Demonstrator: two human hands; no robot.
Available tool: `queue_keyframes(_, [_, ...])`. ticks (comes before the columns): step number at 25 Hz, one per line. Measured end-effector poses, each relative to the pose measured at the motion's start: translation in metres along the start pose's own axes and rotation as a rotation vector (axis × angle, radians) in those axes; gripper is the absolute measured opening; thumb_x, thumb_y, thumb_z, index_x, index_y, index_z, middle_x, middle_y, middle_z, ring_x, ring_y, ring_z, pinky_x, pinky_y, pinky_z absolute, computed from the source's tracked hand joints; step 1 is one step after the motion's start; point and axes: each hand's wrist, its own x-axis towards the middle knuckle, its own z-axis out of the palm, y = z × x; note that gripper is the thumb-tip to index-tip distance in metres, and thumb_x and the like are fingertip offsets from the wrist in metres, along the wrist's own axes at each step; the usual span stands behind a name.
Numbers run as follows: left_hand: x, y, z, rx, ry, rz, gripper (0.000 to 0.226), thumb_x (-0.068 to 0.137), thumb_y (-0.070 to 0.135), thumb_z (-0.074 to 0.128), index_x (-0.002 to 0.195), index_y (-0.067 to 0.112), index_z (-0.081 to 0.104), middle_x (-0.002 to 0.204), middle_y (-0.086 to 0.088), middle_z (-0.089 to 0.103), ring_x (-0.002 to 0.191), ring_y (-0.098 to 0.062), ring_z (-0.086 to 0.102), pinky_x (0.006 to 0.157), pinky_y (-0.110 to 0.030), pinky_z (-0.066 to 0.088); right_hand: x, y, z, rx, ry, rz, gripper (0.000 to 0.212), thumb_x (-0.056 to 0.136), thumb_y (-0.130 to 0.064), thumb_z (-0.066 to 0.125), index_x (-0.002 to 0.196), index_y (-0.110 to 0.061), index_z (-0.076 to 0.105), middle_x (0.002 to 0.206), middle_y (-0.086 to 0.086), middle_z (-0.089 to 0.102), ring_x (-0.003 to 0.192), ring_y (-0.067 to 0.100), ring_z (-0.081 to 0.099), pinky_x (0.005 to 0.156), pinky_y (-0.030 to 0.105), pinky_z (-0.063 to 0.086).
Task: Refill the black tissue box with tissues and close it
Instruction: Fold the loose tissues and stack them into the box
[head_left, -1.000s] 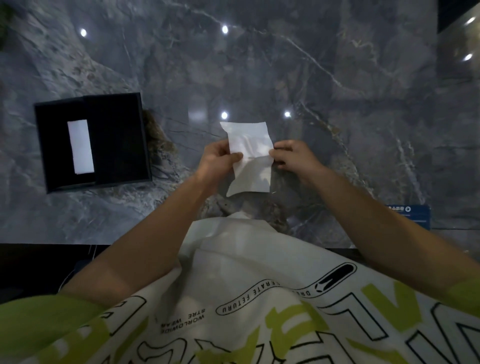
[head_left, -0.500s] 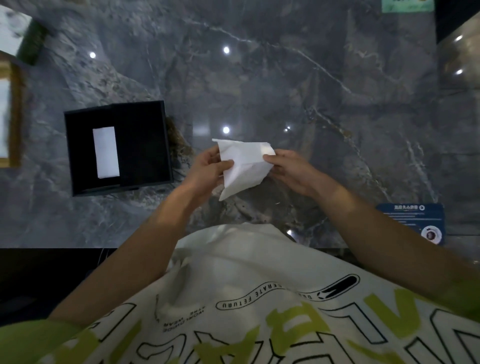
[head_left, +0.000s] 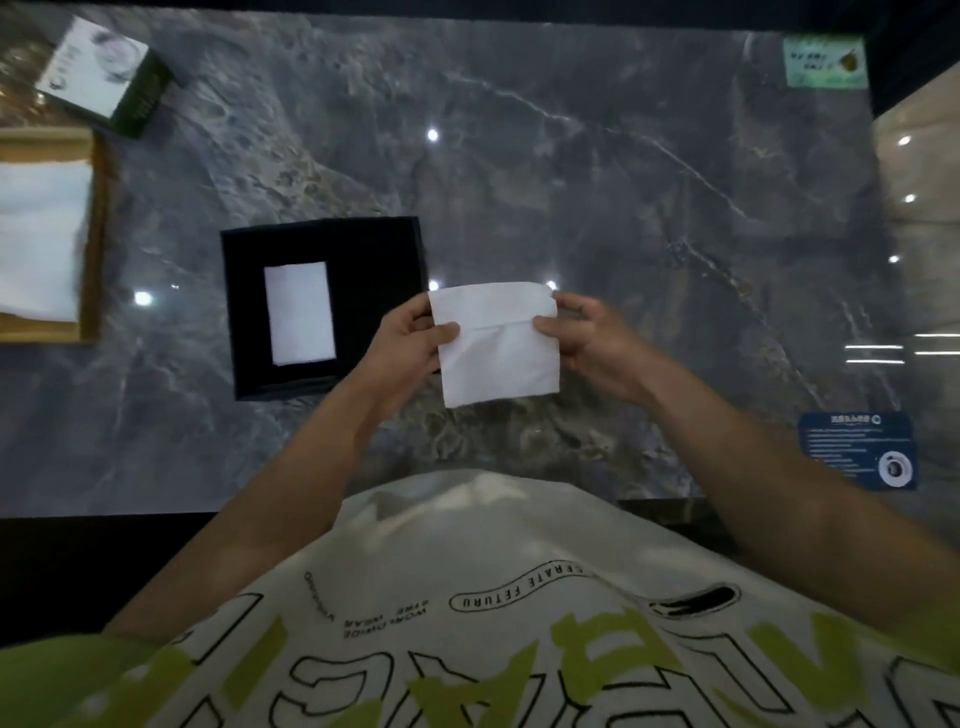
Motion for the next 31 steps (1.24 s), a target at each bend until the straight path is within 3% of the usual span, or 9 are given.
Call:
queue_keyframes(3, [-0.012,0.006,-0.044,-0.005,-0.028,0.009,0.031,0.092,0.000,0.056,0.117,0.016,0.060,0.107,-0.002,0.070,0.092,-0.014,0.071,0.073,-0.026,0.058,0.006,0.002,0.044,-0.040,0.060,-0.048,0.022,0.084,-0.008,0.072,0.101,-0.022,0.070,0.090,-0.001,0.077,0.078,0.016,0.073,0.063,0.029,0.058])
queue_keyframes(7, [-0.026,0.009,-0.108,-0.058,-0.041,0.024,0.029,0.090,0.004,0.060,0.116,0.016,0.062,0.101,-0.004,0.073,0.094,-0.020,0.072,0.076,-0.027,0.058,0.019,0.001,0.103,-0.129,0.060,-0.055,0.021,0.087,-0.009,0.069,0.107,-0.016,0.069,0.101,0.009,0.073,0.088,0.026,0.071,0.078,0.043,0.059])
queue_keyframes(11, [-0.035,0.012,-0.161,-0.133,0.002,0.032,0.020,0.087,0.001,0.064,0.099,0.017,0.066,0.081,-0.001,0.076,0.084,-0.016,0.073,0.073,-0.024,0.058,0.028,-0.003,0.154,-0.157,0.044,-0.069,0.016,0.090,-0.005,0.064,0.100,-0.017,0.068,0.104,0.010,0.070,0.084,0.023,0.072,0.074,0.042,0.061])
queue_keyframes(15, [-0.036,0.011,-0.205,-0.173,0.060,0.017,0.024,0.083,-0.002,0.067,0.102,0.015,0.066,0.084,0.000,0.076,0.085,-0.015,0.073,0.072,-0.024,0.058,0.040,0.002,0.190,-0.187,0.024,-0.062,0.019,0.091,-0.004,0.062,0.106,-0.016,0.067,0.105,0.008,0.071,0.093,0.026,0.071,0.077,0.043,0.060])
queue_keyframes(18, [-0.034,0.008,-0.221,-0.150,0.097,0.025,0.025,0.083,-0.001,0.068,0.107,0.008,0.065,0.094,-0.007,0.071,0.084,-0.015,0.073,0.073,-0.024,0.058,0.047,0.003,0.205,-0.186,-0.011,-0.045,0.022,0.091,-0.003,0.061,0.105,-0.017,0.068,0.098,0.004,0.076,0.092,0.025,0.073,0.072,0.038,0.060])
queue_keyframes(23, [-0.031,0.011,-0.233,-0.159,0.124,0.085,0.019,0.083,-0.002,0.067,0.091,0.015,0.071,0.088,-0.001,0.074,0.083,-0.012,0.072,0.070,-0.022,0.057,0.055,-0.006,0.215,-0.194,-0.056,-0.036,0.024,0.088,-0.002,0.061,0.100,-0.020,0.070,0.097,0.003,0.077,0.092,0.024,0.073,0.072,0.035,0.060])
queue_keyframes(27, [-0.029,0.013,-0.238,-0.135,0.153,0.083,0.018,0.083,0.002,0.069,0.087,0.018,0.073,0.097,-0.005,0.073,0.091,-0.018,0.071,0.073,-0.025,0.057,0.058,-0.011,0.220,-0.188,-0.081,-0.024,0.022,0.090,0.000,0.059,0.101,-0.017,0.069,0.099,0.005,0.076,0.094,0.023,0.072,0.074,0.035,0.059])
queue_keyframes(31, [-0.031,0.015,-0.239,-0.181,0.181,0.088,0.018,0.084,-0.003,0.065,0.082,0.014,0.070,0.091,-0.006,0.072,0.079,-0.011,0.072,0.067,-0.020,0.056,0.061,-0.014,0.226,-0.165,-0.108,0.002,0.022,0.091,0.003,0.057,0.102,-0.013,0.068,0.101,0.006,0.076,0.095,0.022,0.072,0.074,0.033,0.059])
